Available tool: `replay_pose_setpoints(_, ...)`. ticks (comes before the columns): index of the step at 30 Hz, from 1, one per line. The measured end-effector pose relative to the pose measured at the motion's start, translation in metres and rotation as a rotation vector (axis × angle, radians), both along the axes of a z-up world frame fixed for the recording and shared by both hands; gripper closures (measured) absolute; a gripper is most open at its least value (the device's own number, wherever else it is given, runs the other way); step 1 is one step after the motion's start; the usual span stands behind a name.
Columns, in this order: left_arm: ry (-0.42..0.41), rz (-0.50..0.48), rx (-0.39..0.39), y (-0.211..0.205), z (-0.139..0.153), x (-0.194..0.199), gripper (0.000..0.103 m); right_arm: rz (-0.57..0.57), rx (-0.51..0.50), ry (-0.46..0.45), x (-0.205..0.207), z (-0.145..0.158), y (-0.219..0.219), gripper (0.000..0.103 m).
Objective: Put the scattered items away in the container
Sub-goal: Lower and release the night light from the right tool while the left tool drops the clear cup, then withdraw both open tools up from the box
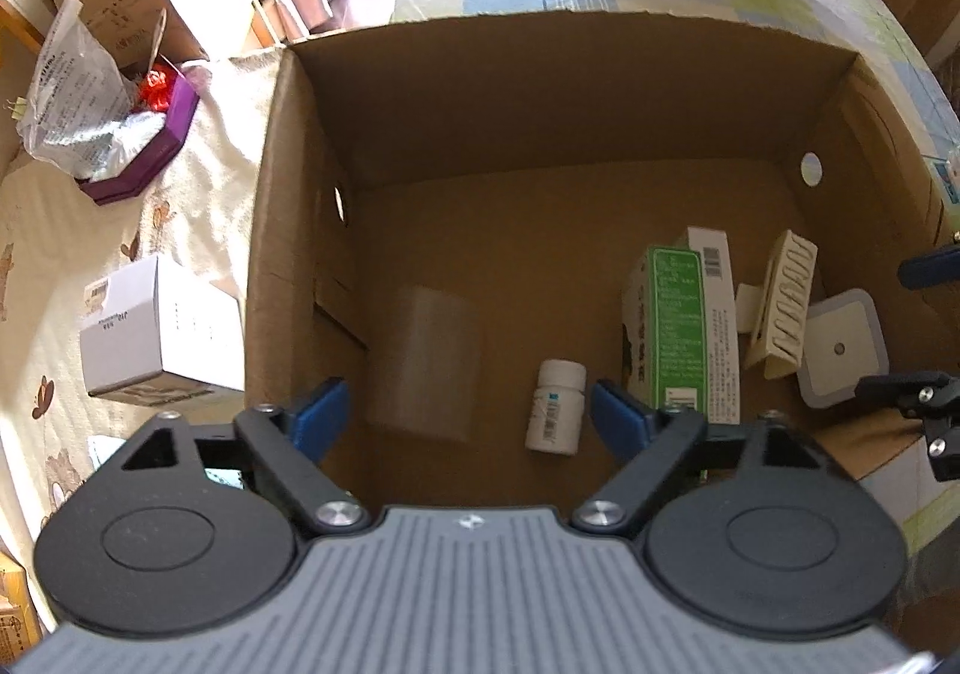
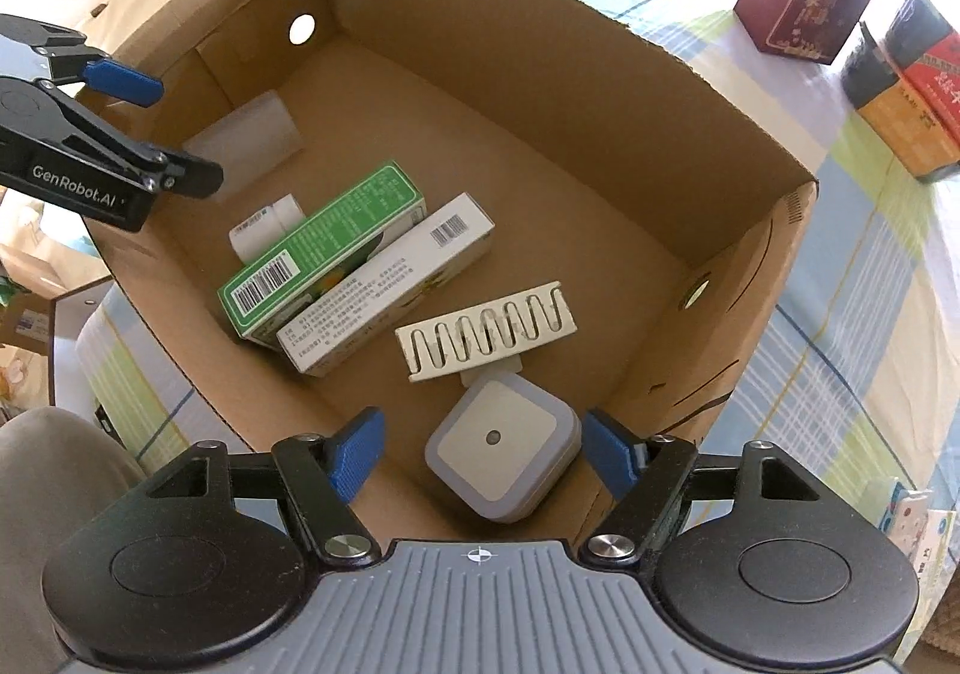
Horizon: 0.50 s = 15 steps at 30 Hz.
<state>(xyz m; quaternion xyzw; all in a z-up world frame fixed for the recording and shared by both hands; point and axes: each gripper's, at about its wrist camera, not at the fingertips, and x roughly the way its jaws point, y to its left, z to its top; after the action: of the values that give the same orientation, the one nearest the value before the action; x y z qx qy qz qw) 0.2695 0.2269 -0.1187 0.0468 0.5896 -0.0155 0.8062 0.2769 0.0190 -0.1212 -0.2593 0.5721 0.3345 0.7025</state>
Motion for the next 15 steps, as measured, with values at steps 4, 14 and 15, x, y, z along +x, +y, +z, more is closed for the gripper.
replay_pose_setpoints(4,0.005,0.005,0.009,-0.002,0.001,-0.001,0.014,-0.005,0.009,-0.005,-0.003,0.006,0.001,0.024)
replay_pose_setpoints(14,-0.026,0.023,0.029,-0.005,0.014,-0.011,0.009,-0.045,0.041,-0.029,-0.003,0.015,-0.007,0.018)
replay_pose_setpoints(15,-0.029,0.025,0.026,-0.005,0.016,-0.013,0.009,-0.052,0.048,-0.028,-0.005,0.016,-0.008,0.018)
